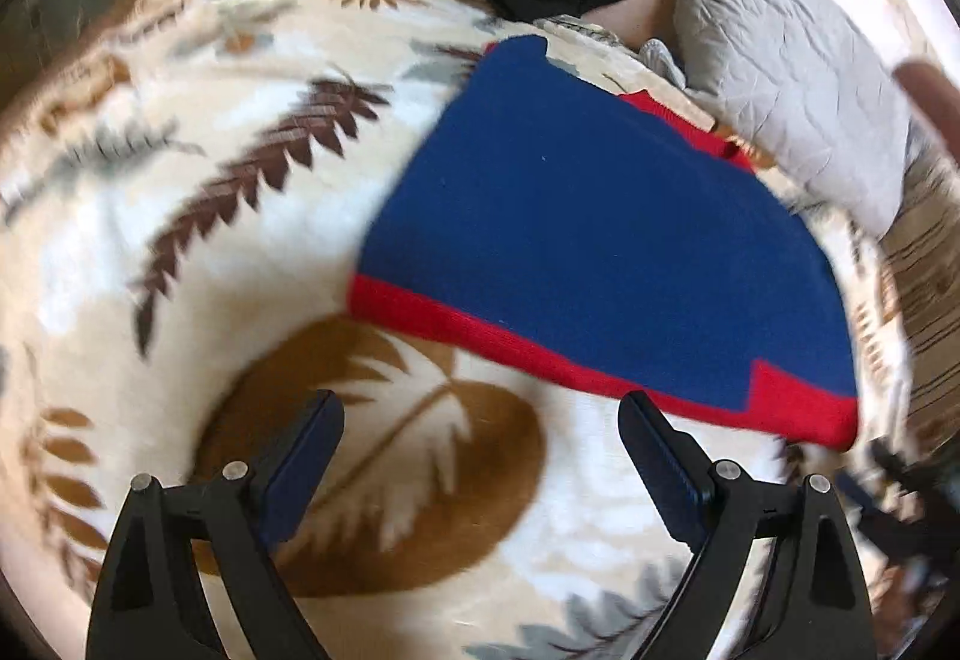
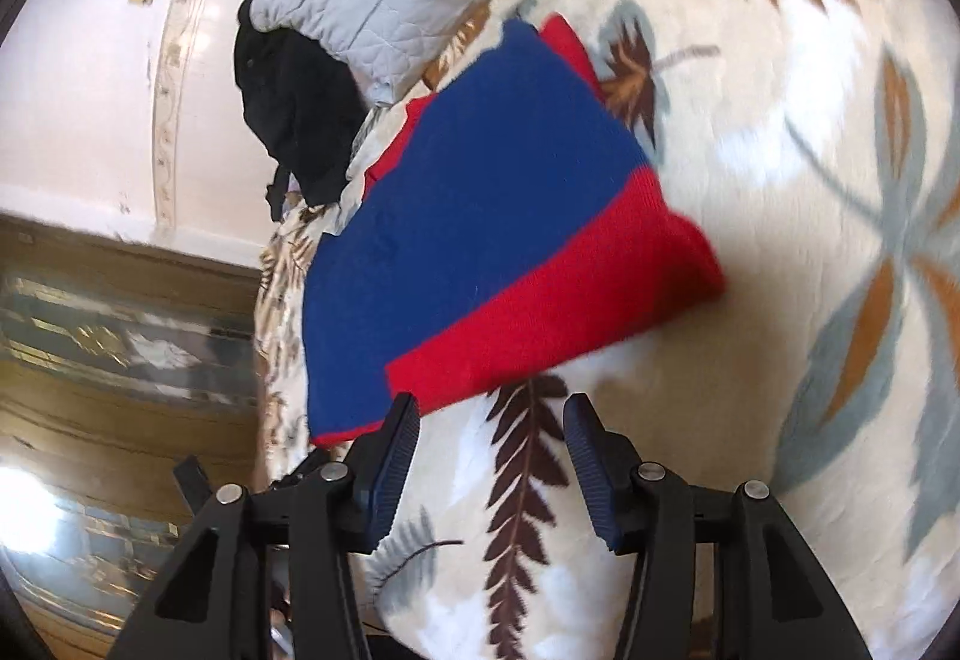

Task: Fold small clothes

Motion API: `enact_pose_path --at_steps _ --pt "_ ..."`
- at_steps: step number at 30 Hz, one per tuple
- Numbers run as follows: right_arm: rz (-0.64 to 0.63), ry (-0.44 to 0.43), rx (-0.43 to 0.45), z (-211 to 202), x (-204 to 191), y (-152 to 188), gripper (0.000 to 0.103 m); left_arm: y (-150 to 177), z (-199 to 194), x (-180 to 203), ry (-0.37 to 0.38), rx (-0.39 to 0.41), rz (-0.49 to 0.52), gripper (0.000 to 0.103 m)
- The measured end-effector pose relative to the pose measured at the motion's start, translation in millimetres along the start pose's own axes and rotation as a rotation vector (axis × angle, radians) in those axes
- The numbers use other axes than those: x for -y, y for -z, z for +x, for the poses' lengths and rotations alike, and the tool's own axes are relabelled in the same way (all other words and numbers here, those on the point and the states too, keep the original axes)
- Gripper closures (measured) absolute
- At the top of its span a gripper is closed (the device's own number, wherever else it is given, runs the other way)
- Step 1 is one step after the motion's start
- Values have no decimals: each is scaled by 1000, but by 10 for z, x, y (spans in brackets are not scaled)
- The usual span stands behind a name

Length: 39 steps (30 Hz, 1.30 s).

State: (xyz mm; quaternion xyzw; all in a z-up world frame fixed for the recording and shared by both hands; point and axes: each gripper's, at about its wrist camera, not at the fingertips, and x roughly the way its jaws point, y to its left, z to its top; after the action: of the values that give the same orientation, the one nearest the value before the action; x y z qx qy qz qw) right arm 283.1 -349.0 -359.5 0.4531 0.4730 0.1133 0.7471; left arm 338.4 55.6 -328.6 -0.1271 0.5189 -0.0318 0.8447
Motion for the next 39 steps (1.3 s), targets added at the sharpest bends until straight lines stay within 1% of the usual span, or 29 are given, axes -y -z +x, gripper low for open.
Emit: enact_pose_path --at_steps 2,4,6,9,10,14,17,19,20,21,22,23,24,30,31,32,33,34,35,37,38,39 --pt "11 14 2 45 10 4 48 8 -8 2 6 14 -25 10" --pt "12 17 -2 74 17 6 48 2 27 11 11 1 -47 10" --pt "29 25 5 103 48 -10 48 -12 95 9 65 -25 -91 10" --pt "70 27 33 125 128 -41 48 -68 187 13 149 -38 -147 10" --pt "97 15 46 146 164 -62 48 -79 193 -4 165 -34 -163 10" --pt "191 -40 96 213 296 -123 48 -166 269 -133 249 14 -298 11" --pt "228 -84 154 240 328 -167 48 -185 300 -190 306 42 -358 11" --pt "242 -102 186 253 347 -190 48 -208 312 -211 331 70 -376 22" --pt "245 -114 201 263 347 -202 48 -216 322 -212 337 78 -377 38" --pt "247 -125 216 274 350 -219 48 -225 329 -222 339 79 -377 49" --pt "249 -133 225 283 330 -236 48 -228 345 -235 351 86 -381 53" --pt "255 -144 242 292 335 -248 48 -235 359 -251 356 91 -389 61" --pt "256 -154 257 304 336 -260 48 -247 385 -257 355 96 -398 65" --pt "216 -137 283 425 234 -385 48 -271 442 -244 357 115 -407 65" --pt "205 -129 284 447 221 -393 50 -284 449 -242 359 117 -403 65" --pt "192 -124 284 469 209 -406 54 -299 453 -235 358 119 -394 65" --pt "183 -114 283 482 202 -414 60 -316 458 -230 357 122 -383 69" --pt "172 -81 280 512 196 -434 70 -321 461 -228 357 126 -378 73" --pt "172 -72 278 524 225 -434 74 -332 475 -229 354 126 -372 78" --pt "153 -62 293 508 193 -431 76 -336 471 -229 354 130 -369 82" --pt "116 -42 306 489 130 -427 79 -338 448 -213 353 142 -356 85" --pt "88 -30 316 477 83 -421 80 -341 424 -195 342 148 -339 87"
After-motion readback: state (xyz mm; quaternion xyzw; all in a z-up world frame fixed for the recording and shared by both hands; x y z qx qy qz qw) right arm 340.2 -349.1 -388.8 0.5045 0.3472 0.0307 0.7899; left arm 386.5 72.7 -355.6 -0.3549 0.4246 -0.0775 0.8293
